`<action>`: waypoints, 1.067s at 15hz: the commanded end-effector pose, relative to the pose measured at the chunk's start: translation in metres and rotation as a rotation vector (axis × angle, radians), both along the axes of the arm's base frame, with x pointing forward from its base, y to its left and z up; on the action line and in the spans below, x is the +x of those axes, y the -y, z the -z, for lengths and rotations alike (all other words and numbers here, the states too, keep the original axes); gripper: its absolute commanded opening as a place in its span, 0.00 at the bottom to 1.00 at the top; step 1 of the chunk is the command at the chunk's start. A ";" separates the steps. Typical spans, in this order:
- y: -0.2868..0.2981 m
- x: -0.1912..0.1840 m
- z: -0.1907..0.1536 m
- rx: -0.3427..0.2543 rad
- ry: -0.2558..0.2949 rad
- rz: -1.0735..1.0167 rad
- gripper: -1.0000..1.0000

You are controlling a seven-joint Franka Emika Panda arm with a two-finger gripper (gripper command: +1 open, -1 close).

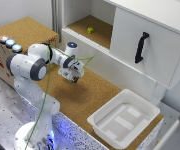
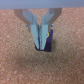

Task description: Push left the purple block

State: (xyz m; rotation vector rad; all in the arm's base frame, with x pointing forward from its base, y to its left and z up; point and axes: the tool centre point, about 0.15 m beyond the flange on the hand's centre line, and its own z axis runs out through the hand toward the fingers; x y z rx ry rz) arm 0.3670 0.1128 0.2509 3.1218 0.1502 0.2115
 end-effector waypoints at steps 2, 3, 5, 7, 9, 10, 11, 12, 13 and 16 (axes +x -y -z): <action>-0.005 0.012 0.009 -0.099 -0.014 0.047 1.00; -0.007 0.015 0.014 -0.101 -0.014 0.049 1.00; -0.007 0.028 0.027 -0.091 -0.022 0.056 1.00; -0.007 0.039 0.036 -0.089 -0.035 0.062 1.00; -0.008 0.048 0.045 -0.085 -0.051 0.066 1.00; -0.011 0.051 0.049 -0.086 -0.054 0.071 1.00; -0.011 0.052 0.052 -0.088 -0.059 0.077 1.00; -0.011 0.053 0.056 -0.090 -0.063 0.080 1.00; -0.010 0.053 0.058 -0.090 -0.061 0.094 0.00; -0.006 0.053 0.052 -0.083 -0.038 0.122 0.00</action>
